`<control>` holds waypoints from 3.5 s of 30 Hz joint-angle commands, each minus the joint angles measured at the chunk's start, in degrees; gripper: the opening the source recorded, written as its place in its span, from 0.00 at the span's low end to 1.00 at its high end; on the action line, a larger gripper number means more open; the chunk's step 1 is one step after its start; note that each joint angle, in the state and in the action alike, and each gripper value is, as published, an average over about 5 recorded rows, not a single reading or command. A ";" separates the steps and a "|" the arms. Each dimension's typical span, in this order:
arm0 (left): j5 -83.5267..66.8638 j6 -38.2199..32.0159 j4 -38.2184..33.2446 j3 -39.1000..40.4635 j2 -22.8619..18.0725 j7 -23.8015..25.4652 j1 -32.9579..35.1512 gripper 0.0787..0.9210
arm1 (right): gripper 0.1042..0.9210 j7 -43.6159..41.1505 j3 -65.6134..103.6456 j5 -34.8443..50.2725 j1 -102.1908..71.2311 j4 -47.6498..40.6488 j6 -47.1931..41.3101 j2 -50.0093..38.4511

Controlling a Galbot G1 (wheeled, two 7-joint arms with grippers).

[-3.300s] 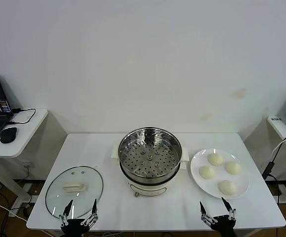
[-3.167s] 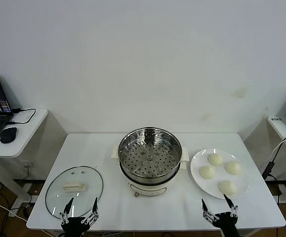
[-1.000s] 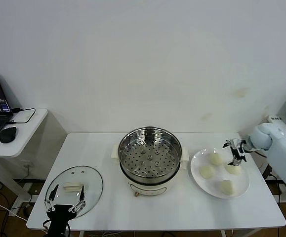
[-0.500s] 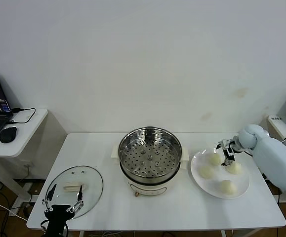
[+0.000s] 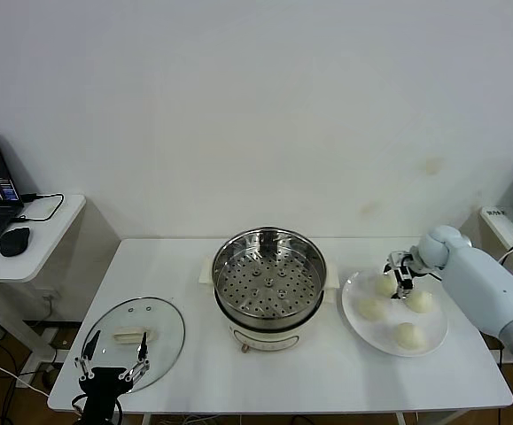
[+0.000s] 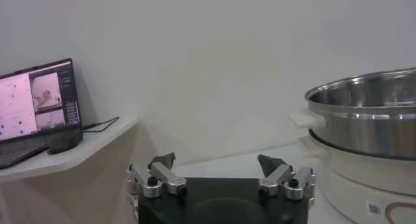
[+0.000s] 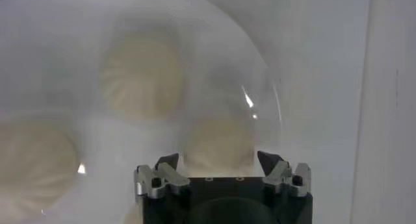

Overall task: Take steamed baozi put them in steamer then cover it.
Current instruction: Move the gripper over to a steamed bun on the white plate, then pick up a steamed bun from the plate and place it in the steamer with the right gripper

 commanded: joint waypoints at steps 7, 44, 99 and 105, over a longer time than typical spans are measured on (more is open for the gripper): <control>-0.10 -0.04 -0.33 -0.03 0.06 -0.03 0.13 0.88 | 0.62 -0.41 -0.20 0.01 0.13 -0.80 -0.06 0.43; -2.10 0.01 -2.79 -0.04 1.34 -0.18 -1.32 0.88 | 0.63 2.36 -41.70 42.17 47.95 37.84 -4.77 -6.90; -2.54 -0.19 -5.10 -3.79 -0.19 -0.36 0.64 0.88 | 0.87 12.81 -44.14 7.56 31.68 14.54 26.15 17.87; -2.64 -0.10 -5.04 -3.86 -0.06 -0.32 0.57 0.88 | 0.88 4.98 -46.52 24.59 40.32 26.00 14.74 11.31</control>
